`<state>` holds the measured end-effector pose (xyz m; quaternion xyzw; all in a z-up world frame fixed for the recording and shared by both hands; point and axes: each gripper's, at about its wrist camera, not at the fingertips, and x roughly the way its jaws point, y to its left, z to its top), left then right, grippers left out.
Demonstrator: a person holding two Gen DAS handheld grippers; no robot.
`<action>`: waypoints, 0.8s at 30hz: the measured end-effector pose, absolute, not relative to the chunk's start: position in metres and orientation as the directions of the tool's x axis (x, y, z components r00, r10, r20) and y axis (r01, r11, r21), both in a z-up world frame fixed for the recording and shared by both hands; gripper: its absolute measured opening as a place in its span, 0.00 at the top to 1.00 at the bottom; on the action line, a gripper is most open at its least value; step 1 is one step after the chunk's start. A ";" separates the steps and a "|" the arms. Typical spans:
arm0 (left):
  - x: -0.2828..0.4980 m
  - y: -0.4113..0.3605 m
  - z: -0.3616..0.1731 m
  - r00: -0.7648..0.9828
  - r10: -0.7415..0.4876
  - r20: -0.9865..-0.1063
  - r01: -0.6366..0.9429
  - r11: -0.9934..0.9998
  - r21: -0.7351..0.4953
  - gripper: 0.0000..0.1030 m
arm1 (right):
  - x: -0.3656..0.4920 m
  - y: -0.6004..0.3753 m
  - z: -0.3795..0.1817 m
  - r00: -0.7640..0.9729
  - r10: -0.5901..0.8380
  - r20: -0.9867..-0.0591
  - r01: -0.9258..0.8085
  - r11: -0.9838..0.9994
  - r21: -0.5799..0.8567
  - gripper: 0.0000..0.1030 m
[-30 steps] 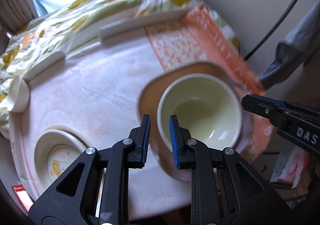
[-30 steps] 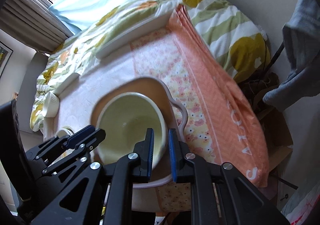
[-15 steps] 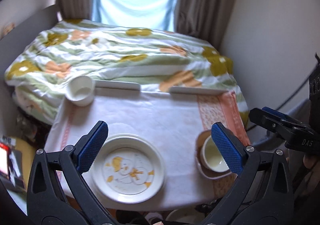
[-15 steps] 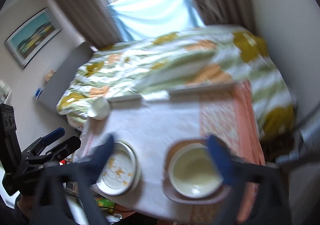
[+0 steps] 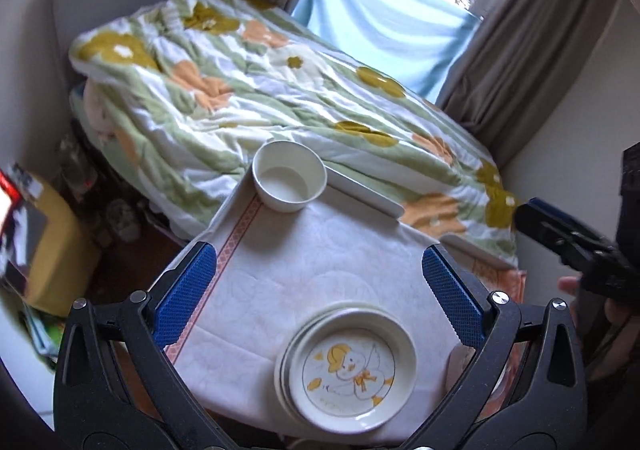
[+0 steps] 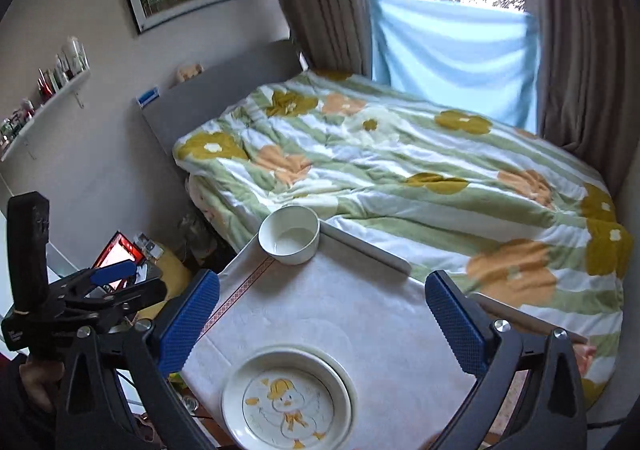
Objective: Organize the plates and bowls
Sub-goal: 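Move both grippers to the small white bowl and close on its rim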
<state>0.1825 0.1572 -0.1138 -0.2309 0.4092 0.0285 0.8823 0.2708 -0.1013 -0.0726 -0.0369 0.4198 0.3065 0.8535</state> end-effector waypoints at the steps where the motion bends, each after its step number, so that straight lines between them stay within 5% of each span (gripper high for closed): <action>1: 0.190 0.162 -0.121 0.656 -0.151 -0.739 -0.247 0.883 -0.399 0.01 | 0.282 -0.091 -0.081 0.445 0.485 -0.753 -0.556 0.809 0.192 0.01; 6: 0.233 0.191 -0.166 0.621 -0.213 -0.754 -0.292 0.831 -0.475 0.05 | 0.336 -0.042 -0.129 0.372 0.452 -0.811 -0.562 0.805 0.191 0.01; 11: 0.289 0.205 -0.218 0.546 -0.293 -0.785 -0.307 0.802 -0.513 0.29 | 0.376 -0.006 -0.178 0.286 0.415 -0.864 -0.552 0.808 0.205 0.01; 14: 0.316 0.209 -0.244 0.505 -0.320 -0.802 -0.325 0.790 -0.520 0.38 | 0.396 0.011 -0.207 0.232 0.407 -0.884 -0.544 0.807 0.229 0.10; 19: 0.346 0.216 -0.278 0.447 -0.352 -0.822 -0.344 0.781 -0.521 0.51 | 0.415 0.024 -0.247 0.140 0.402 -0.905 -0.531 0.802 0.275 0.38; 24: 0.363 0.226 -0.298 0.424 -0.339 -0.840 -0.381 0.774 -0.505 0.57 | 0.429 0.031 -0.270 0.087 0.401 -0.912 -0.514 0.802 0.304 0.51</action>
